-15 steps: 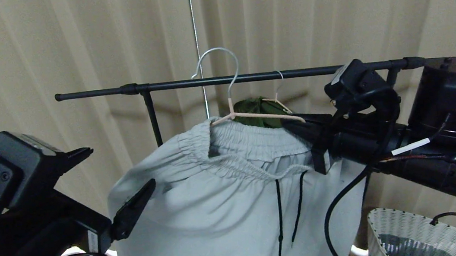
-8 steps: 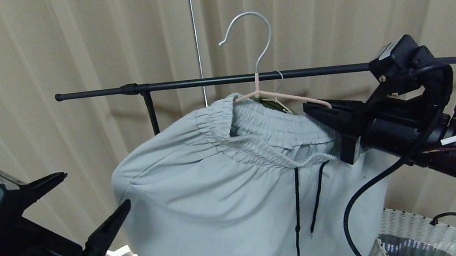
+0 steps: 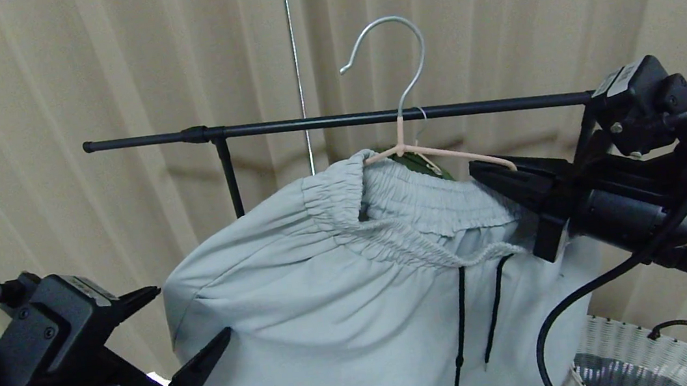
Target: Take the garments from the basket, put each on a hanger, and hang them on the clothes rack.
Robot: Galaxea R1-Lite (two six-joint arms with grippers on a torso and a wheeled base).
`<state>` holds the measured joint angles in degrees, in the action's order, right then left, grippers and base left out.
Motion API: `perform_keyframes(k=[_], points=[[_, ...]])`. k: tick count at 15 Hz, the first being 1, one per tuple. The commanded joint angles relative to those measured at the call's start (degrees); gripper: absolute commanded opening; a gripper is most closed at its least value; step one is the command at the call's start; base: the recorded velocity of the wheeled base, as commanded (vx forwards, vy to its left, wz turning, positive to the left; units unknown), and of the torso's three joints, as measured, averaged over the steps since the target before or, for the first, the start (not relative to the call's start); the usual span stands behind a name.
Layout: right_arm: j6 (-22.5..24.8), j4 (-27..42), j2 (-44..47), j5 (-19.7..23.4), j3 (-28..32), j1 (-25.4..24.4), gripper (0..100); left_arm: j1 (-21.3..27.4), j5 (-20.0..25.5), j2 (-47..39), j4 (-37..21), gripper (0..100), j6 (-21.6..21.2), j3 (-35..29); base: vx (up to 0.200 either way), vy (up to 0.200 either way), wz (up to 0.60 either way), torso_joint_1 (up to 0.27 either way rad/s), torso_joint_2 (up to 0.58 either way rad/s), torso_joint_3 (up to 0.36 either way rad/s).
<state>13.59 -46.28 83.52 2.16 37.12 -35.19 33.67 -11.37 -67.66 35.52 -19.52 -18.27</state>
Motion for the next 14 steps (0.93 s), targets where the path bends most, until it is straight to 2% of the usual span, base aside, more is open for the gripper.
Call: perform_keyframes(k=[1,2,4,7,10,14], points=[[0.03,-0.04,-0.20,0.04,-0.12,-0.05,0,-0.10,-0.05,-1.51,0.07,0,0.18,-0.10,0.000,0.000,0.00,0.000,0.00,0.000],[0.03,-0.04,-0.20,0.04,-0.12,-0.05,0,-0.10,-0.05,-1.51,0.07,0,0.18,-0.10,0.000,0.000,0.00,0.000,0.00,0.000],[-0.85,-0.13,-0.64,-0.05,-0.21,-0.05,0,-0.10,0.04,-2.57,0.07,0,4.22,0.52,0.000,0.000,0.00,0.000,0.00,0.000],[-0.76,0.31,-1.43,-0.14,-0.29,1.97,0,-0.89,-0.14,-2.04,0.07,0,4.40,1.31,0.000,0.000,0.00,0.000,0.00,0.000],[-0.76,0.22,-1.52,-0.22,-0.65,2.94,0,-5.55,-0.14,-2.39,0.07,0,3.96,1.49,0.000,0.000,0.00,0.000,0.00,0.000],[-1.20,0.22,-1.52,-0.22,-0.29,3.38,0,-8.18,-0.14,-2.48,0.07,0,3.87,3.86,0.000,0.000,0.00,0.000,0.00,0.000]])
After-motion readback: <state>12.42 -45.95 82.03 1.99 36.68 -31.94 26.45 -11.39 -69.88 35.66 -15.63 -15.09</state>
